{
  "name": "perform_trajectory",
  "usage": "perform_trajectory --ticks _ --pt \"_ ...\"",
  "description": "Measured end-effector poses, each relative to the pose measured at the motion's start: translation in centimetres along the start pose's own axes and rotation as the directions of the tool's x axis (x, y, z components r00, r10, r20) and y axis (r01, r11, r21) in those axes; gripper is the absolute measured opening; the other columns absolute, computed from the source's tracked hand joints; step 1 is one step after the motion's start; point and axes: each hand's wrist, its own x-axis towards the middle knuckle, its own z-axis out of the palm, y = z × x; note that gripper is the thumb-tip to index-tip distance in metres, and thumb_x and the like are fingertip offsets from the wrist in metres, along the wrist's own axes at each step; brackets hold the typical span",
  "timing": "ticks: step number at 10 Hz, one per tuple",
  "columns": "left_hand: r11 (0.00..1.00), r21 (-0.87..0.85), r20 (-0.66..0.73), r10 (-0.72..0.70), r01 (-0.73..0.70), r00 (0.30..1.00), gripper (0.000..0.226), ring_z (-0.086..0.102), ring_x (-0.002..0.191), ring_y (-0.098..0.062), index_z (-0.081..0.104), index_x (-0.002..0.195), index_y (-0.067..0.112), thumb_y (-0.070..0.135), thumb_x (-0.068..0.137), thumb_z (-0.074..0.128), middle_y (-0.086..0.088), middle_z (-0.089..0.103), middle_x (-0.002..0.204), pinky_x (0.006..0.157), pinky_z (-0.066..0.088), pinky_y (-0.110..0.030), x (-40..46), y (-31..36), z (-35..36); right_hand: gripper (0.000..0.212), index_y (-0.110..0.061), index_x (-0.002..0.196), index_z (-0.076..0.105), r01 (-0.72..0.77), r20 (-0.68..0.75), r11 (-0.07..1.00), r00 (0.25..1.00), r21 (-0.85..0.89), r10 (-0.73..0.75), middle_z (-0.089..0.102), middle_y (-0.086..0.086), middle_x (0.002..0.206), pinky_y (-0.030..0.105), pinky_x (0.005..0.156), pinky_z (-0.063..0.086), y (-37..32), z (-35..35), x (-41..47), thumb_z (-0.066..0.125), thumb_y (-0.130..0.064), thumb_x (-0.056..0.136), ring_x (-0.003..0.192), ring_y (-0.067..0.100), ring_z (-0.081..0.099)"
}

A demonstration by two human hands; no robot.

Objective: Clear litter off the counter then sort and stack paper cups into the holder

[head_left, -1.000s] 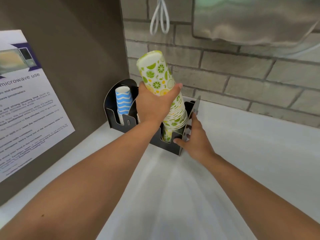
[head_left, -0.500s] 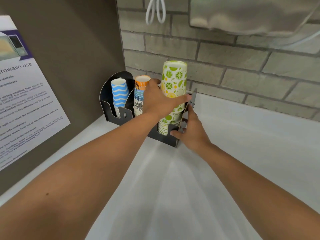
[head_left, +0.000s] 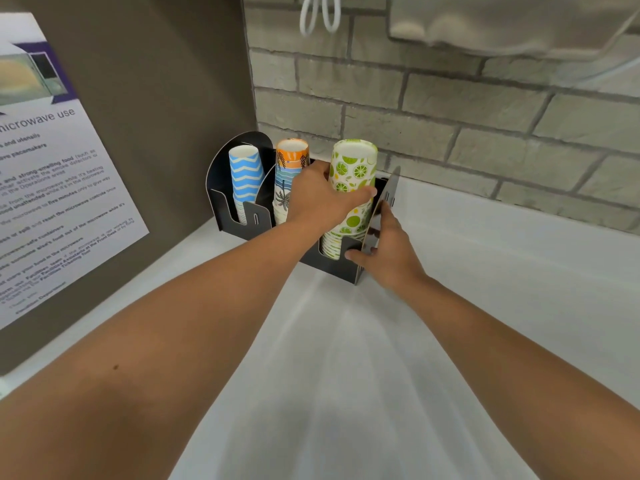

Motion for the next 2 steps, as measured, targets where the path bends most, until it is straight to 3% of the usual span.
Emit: perform_trajectory --ticks 1,2 --pt "0.999 0.048 0.056 -0.004 0.001 0.998 0.056 0.066 0.084 -0.007 0.067 0.107 0.015 0.050 0.066 0.084 0.006 0.072 0.100 0.063 0.048 -0.015 0.13 0.64 -0.42 0.096 -0.015 0.148 0.024 0.001 0.011 1.000 1.000 -0.009 -0.001 0.051 0.000 0.137 0.040 0.093 0.054 -0.98 -0.48 -0.46 0.083 -0.016 0.072 0.118 0.015 0.057" --pt "0.998 0.056 0.179 -0.047 0.037 0.983 0.063 0.068 0.094 -0.011 0.066 0.113 0.018 0.053 0.065 0.084 0.005 0.071 0.108 0.070 0.051 -0.019 -0.19 0.91 -1.20 0.097 -0.014 0.148 0.025 -0.001 0.047 0.998 0.999 -0.059 0.003 0.049 0.002 0.141 0.025 0.092 0.043 -1.88 -0.99 -1.14 0.085 -0.019 0.071 0.127 0.019 0.050"
